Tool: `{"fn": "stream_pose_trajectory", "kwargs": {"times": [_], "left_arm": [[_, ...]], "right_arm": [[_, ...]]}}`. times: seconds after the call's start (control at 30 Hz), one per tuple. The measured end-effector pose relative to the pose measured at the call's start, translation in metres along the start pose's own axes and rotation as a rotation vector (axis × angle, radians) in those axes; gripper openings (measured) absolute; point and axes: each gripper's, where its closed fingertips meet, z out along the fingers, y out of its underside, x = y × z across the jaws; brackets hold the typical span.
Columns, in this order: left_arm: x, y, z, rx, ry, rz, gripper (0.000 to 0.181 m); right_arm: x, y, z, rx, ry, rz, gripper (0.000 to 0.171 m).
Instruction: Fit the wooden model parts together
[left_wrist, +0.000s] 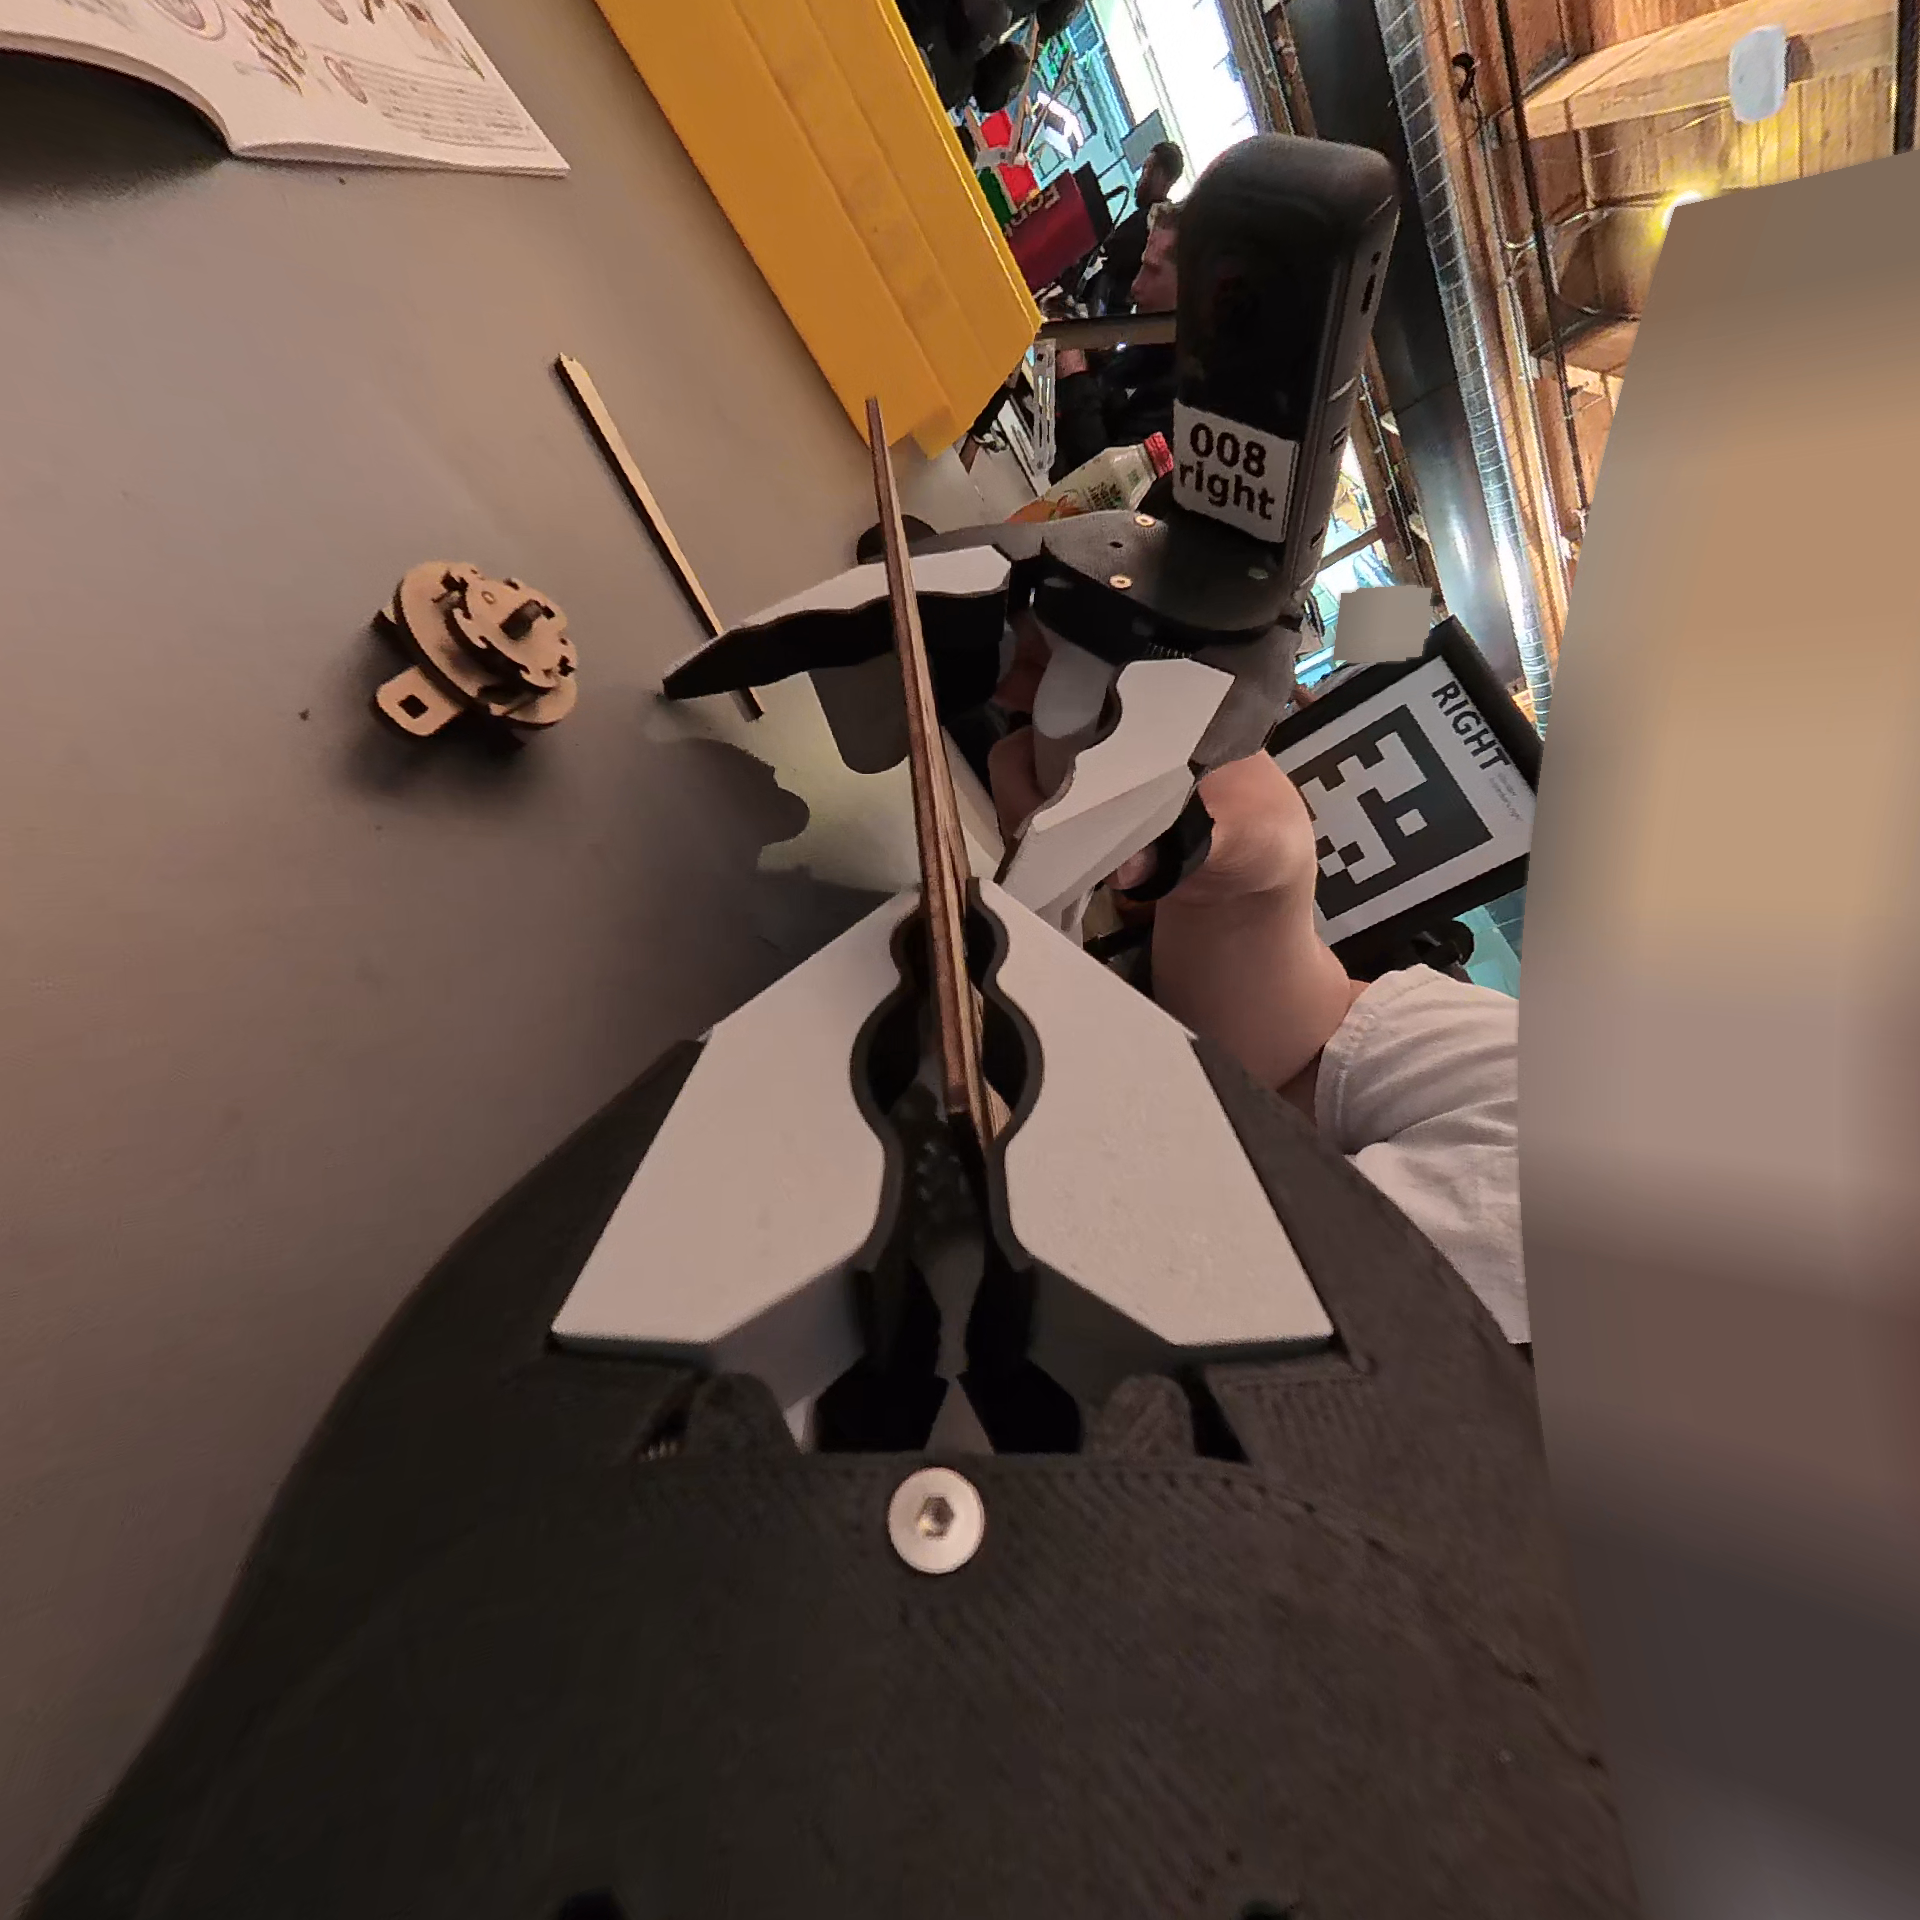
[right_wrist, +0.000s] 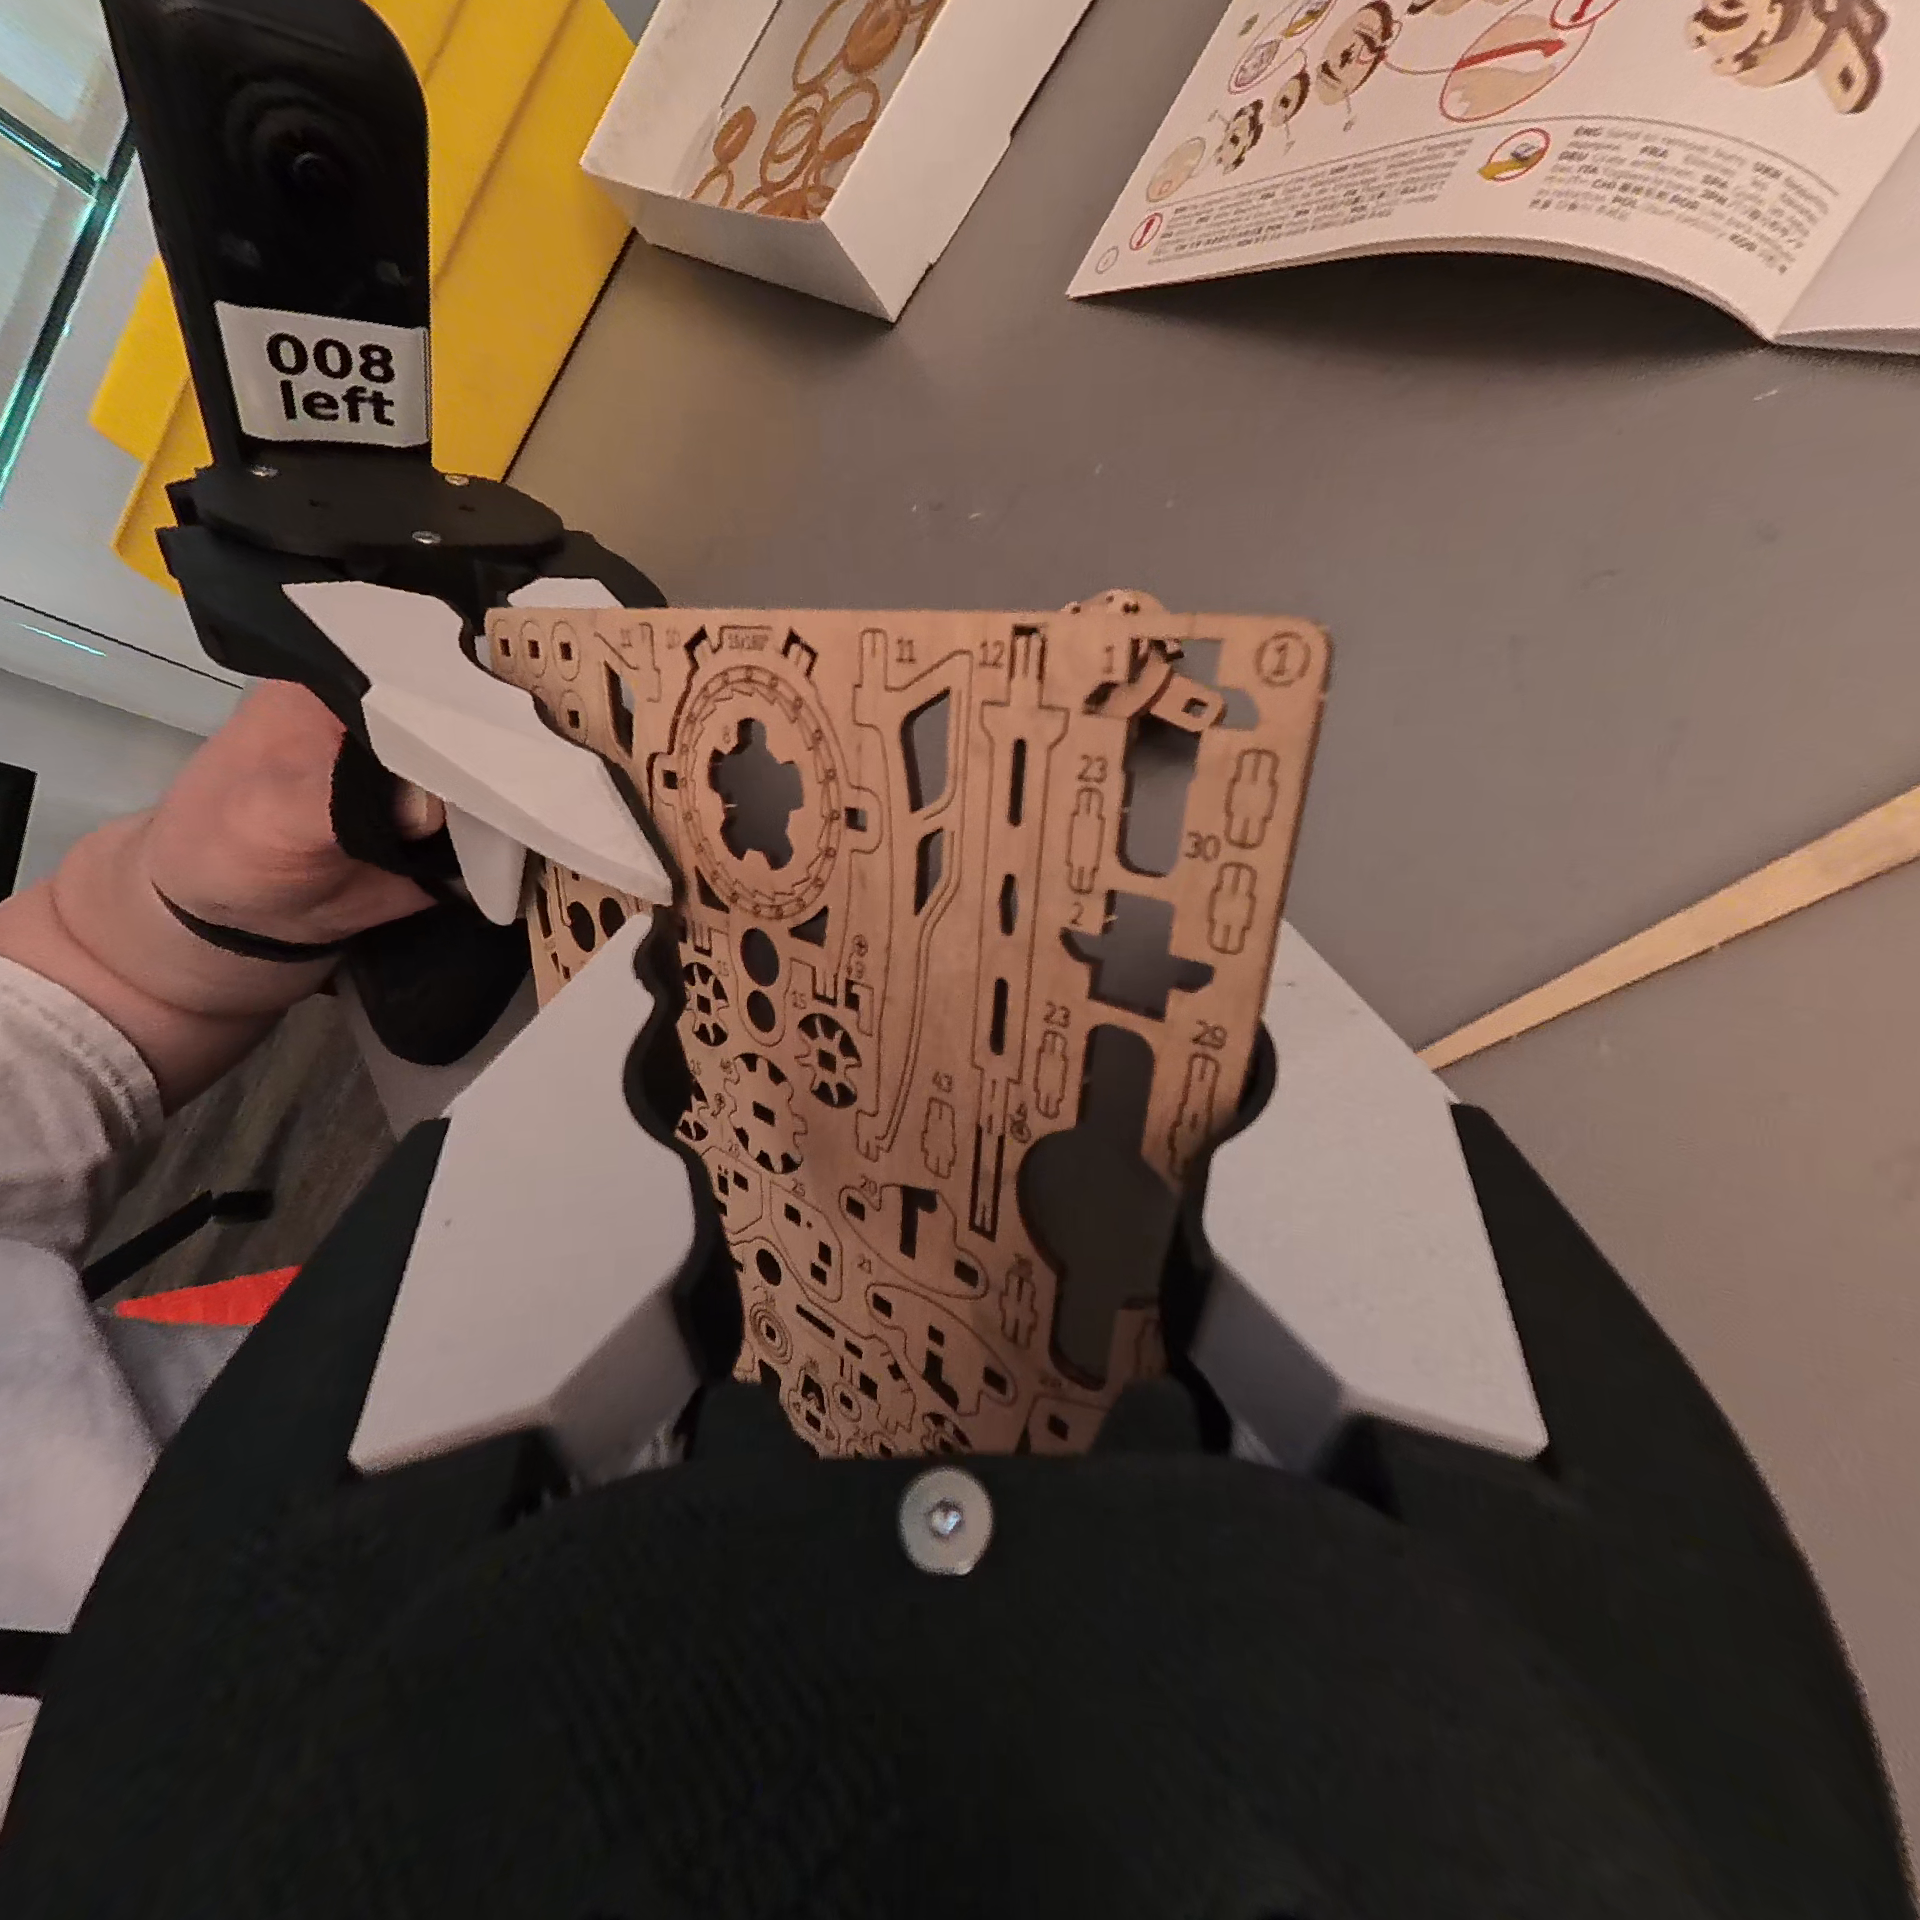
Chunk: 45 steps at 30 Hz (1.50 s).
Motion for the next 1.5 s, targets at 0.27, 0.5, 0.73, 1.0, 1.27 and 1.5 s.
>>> {"fn": "stream_pose_trajectory", "kwargs": {"times": [0.27, 0.5, 0.73, 1.0, 1.27, 1.5], "left_arm": [[0.001, 0.002, 0.001, -0.021, 0.041, -0.068, 0.003], [0.000, 0.010, 0.004, -0.092, 0.029, -0.057, 0.002], [0.001, 0.013, 0.006, -0.113, 0.045, -0.065, 0.002], [0.004, 0.020, 0.007, -0.174, 0.072, -0.077, 0.007], [0.002, 0.024, 0.008, -0.209, 0.062, -0.084, 0.002], [0.008, 0.026, 0.009, -0.225, 0.076, -0.034, 0.003]], "right_arm": [[0.000, 0.000, -0.001, 0.012, 0.002, -0.044, 0.103], [-0.001, 0.006, -0.002, -0.013, -0.014, -0.094, 0.103], [-0.002, 0.005, -0.004, 0.018, -0.025, -0.147, 0.101], [-0.003, 0.011, -0.005, 0.016, -0.059, -0.150, 0.098], [-0.004, 0.011, -0.006, 0.012, -0.043, -0.195, 0.099], [-0.007, 0.008, -0.012, 0.047, -0.028, -0.246, 0.099]]}}
